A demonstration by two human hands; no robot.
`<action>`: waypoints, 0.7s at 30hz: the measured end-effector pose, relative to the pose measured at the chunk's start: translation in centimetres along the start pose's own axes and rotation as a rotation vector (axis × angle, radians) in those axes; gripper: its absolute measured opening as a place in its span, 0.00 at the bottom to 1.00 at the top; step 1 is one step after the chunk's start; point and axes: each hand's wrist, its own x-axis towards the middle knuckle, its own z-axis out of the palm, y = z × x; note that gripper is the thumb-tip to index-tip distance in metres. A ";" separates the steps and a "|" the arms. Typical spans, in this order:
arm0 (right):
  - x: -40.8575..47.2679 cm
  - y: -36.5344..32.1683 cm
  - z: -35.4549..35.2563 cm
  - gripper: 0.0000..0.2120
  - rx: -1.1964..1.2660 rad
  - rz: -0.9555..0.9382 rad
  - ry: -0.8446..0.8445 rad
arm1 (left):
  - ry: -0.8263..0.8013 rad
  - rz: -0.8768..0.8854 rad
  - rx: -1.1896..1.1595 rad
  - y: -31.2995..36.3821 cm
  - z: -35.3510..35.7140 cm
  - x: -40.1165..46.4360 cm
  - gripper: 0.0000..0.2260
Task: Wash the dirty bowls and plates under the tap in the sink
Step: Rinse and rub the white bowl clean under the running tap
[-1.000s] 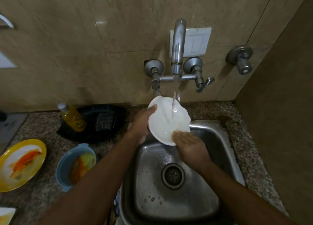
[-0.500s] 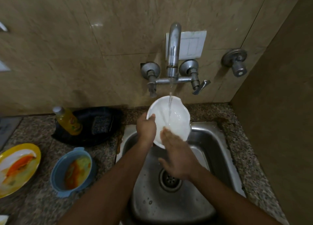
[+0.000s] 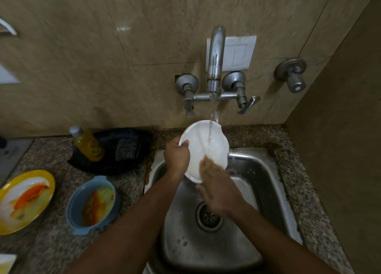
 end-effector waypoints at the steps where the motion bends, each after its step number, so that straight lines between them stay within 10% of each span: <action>1: -0.4 -0.5 0.1 0.34 0.032 -0.050 -0.002 | 0.001 -0.006 -0.011 0.0 -0.1 0.2 0.11; 8: 2.0 -0.7 -0.7 0.36 0.112 0.176 0.041 | -0.074 -0.040 0.062 -0.1 0.1 0.7 0.13; 21: -0.7 1.2 -0.8 0.40 -0.112 0.041 -0.110 | -0.175 -0.056 0.223 -1.8 -1.5 1.4 0.14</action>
